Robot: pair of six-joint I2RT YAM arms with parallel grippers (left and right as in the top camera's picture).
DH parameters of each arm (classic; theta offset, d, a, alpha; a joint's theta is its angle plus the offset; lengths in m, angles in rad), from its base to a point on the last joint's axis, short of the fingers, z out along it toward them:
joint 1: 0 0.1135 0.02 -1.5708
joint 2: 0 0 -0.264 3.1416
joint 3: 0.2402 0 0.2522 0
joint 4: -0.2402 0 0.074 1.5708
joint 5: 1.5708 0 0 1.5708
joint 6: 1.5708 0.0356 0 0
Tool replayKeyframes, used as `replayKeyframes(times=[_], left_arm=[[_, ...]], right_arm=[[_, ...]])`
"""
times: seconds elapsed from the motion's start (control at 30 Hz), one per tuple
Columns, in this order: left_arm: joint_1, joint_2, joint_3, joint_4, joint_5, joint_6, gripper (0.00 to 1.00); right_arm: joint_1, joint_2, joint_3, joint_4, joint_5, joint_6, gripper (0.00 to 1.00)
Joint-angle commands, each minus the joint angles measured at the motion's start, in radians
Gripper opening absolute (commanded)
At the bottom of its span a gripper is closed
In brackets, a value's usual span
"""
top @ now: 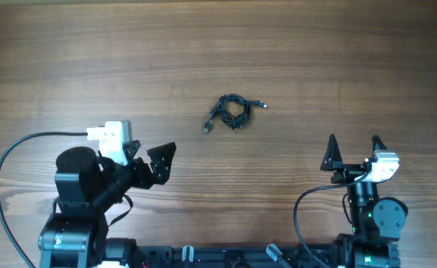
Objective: Untangle cables
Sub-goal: 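Move the left gripper forward over the coiled black cable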
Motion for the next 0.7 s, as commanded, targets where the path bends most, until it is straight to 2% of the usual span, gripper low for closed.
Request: replayKeyframes(times=[0.0, 0.4, 0.67], left_arm=[[0.004, 0.008, 0.022, 0.016, 0.011, -0.057, 1.00], [0.004, 0.185, 0.029, 0.101, -0.018, -0.133, 0.99], [-0.014, 0.361, 0.141, 0.110, -0.094, -0.132, 0.99]], right_arm=[[0.004, -0.002, -0.001, 0.003, 0.000, -0.018, 1.00], [0.004, -0.002, -0.001, 0.003, -0.001, -0.018, 1.00], [0.004, -0.002, -0.001, 0.004, -0.001, -0.019, 1.00]])
